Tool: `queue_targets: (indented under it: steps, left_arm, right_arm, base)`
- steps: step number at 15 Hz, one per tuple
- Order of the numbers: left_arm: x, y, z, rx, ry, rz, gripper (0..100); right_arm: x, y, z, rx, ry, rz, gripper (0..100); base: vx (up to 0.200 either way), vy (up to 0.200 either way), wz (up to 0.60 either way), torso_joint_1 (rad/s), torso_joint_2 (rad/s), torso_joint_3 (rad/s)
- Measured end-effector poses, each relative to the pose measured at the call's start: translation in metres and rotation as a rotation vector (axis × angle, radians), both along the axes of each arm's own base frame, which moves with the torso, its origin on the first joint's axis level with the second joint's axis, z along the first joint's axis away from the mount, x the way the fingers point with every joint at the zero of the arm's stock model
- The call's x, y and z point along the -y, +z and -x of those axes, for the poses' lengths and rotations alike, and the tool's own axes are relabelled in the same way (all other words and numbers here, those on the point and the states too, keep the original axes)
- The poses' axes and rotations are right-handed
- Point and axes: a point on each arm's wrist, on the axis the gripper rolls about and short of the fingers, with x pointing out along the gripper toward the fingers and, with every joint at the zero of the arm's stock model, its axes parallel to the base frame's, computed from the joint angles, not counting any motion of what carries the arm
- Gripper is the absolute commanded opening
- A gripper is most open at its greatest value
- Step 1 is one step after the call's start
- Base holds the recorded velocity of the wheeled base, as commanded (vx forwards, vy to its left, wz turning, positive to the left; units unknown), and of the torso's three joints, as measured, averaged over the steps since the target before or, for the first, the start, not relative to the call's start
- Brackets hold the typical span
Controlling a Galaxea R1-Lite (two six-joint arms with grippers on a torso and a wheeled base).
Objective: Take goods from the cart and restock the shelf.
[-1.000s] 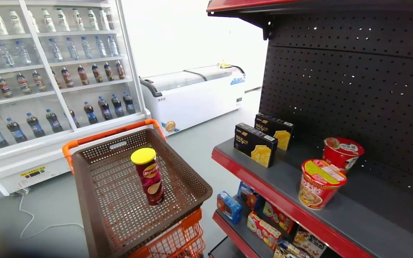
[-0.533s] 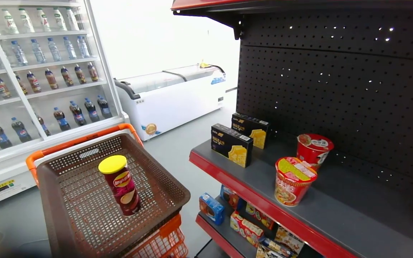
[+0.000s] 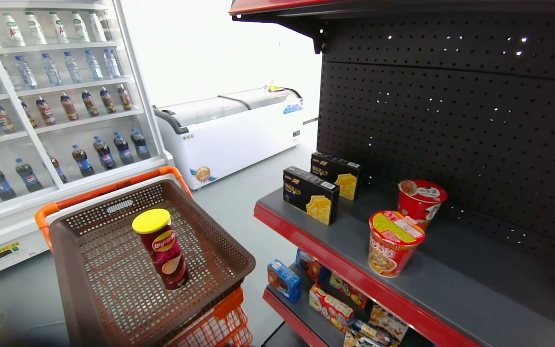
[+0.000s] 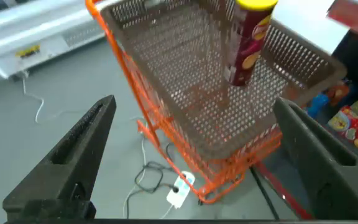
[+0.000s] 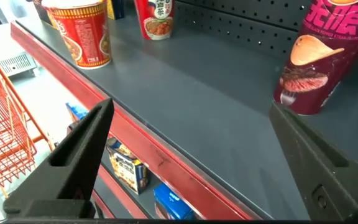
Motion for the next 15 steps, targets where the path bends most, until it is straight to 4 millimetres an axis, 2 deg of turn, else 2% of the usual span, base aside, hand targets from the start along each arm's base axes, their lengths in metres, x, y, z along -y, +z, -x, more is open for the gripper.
queue_targets:
  steps: [3, 5, 9, 13, 15]
  left_arm:
    - [-0.004, 0.006, -0.028, -0.124, 0.067, 0.047, 100]
    - [-0.007, 0.01, -0.051, -0.147, 0.079, 0.082, 100]
    - [-0.01, 0.003, -0.081, -0.255, -0.095, 0.177, 100]
    - [-0.024, -0.003, -0.112, -0.264, -0.087, 0.105, 100]
    - [-0.031, -0.01, -0.121, -0.291, -0.082, 0.055, 100]
  right_arm:
    - [0.0, 0.0, 0.0, 0.0, 0.0, 0.0, 100]
    - [0.0, 0.0, 0.0, 0.0, 0.0, 0.0, 100]
    - [0.0, 0.0, 0.0, 0.0, 0.0, 0.0, 100]
    - [0.0, 0.0, 0.0, 0.0, 0.0, 0.0, 100]
    - [0.0, 0.0, 0.0, 0.0, 0.0, 0.0, 100]
  base:
    - [0.0, 0.0, 0.0, 0.0, 0.0, 0.0]
    - [0.0, 0.0, 0.0, 0.0, 0.0, 0.0]
    - [0.0, 0.0, 0.0, 0.0, 0.0, 0.0]
    - [0.0, 0.0, 0.0, 0.0, 0.0, 0.0]
    - [0.0, 0.0, 0.0, 0.0, 0.0, 0.0]
